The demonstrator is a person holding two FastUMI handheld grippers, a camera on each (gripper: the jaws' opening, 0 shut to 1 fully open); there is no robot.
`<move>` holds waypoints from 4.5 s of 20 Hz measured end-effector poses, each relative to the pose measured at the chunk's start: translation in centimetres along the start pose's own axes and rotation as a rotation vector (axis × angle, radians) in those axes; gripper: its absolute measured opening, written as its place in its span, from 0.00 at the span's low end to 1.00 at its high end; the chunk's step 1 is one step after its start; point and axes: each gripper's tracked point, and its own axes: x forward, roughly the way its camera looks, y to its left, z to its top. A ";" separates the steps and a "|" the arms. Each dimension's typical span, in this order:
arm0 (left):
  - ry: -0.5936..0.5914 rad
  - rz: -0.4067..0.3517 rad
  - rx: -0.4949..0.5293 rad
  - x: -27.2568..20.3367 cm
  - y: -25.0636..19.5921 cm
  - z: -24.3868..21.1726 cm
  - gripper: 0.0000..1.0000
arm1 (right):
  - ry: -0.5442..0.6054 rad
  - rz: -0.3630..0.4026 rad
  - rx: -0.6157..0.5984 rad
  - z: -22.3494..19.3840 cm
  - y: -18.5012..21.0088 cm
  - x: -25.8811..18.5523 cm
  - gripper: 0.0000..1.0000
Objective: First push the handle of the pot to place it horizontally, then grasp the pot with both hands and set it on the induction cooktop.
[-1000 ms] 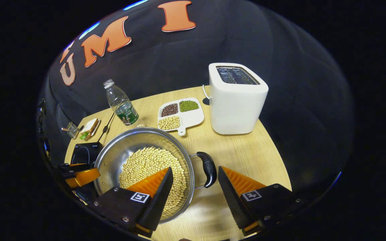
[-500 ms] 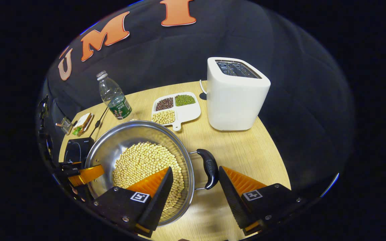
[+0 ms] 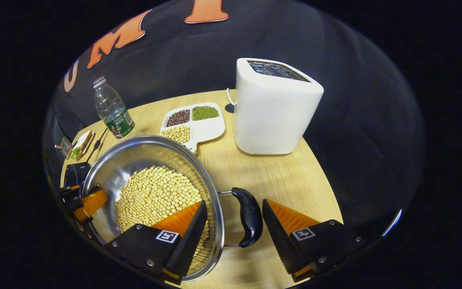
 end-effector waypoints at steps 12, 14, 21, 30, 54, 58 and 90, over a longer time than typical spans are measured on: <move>-0.088 0.064 0.009 0.7 0.4 1.2 0.77 | -0.028 -0.033 0.058 -0.9 -0.2 0.3 0.70; -0.097 0.071 0.008 0.7 0.4 1.4 0.77 | -0.036 -0.034 0.076 -0.9 0.0 0.4 0.66; -0.118 0.093 0.001 -0.6 1.1 2.0 0.76 | -0.056 0.029 0.136 -1.3 0.7 -0.2 0.56; -0.164 0.101 -0.009 -5.7 3.7 4.2 0.76 | -0.137 0.053 0.118 0.1 3.5 -5.8 0.50; -0.243 0.214 -0.054 -16.5 19.3 5.1 0.76 | -0.200 0.195 0.008 2.9 18.8 -14.0 0.54; -0.245 0.224 -0.059 -17.2 21.4 5.1 0.76 | -0.220 0.198 -0.017 3.7 21.1 -14.7 0.54; -0.138 0.299 -0.113 -16.8 29.1 1.3 0.76 | -0.110 0.243 -0.104 0.0 32.1 -10.6 0.54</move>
